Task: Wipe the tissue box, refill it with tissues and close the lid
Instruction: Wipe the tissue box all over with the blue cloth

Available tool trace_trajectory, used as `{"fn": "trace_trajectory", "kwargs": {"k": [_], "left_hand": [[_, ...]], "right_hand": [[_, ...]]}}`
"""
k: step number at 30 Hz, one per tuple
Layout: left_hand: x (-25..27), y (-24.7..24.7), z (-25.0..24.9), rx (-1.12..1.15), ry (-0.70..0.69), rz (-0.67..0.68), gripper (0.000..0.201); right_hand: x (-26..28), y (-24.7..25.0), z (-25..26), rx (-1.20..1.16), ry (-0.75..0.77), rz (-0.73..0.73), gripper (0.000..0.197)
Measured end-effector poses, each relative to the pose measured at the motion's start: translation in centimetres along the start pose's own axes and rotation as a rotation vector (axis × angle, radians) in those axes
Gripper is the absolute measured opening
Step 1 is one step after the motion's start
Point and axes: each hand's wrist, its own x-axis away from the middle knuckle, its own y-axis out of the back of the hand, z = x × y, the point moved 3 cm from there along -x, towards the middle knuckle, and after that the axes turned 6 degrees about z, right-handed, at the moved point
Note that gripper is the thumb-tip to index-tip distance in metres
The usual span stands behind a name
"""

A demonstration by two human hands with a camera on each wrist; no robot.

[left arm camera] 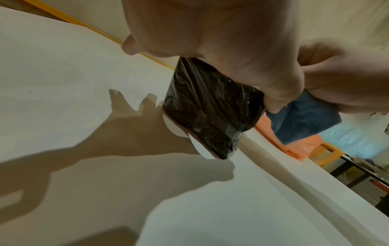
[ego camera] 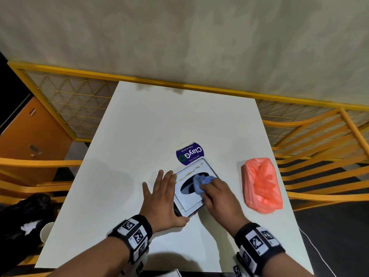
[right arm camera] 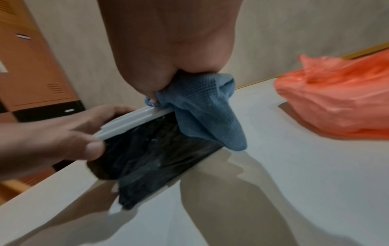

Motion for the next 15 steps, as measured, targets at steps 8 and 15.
{"fn": "trace_trajectory", "kwargs": {"k": [8,15], "left_hand": [[0.0,0.6,0.6,-0.004,-0.037,0.028,0.136],[0.3,3.6,2.6,-0.167,-0.157,0.137,0.144]], "right_hand": [[-1.3,3.0,-4.9,-0.327,-0.41,-0.1,0.013],[2.7,5.5,-5.9,-1.199,-0.688,-0.247,0.019]]}}
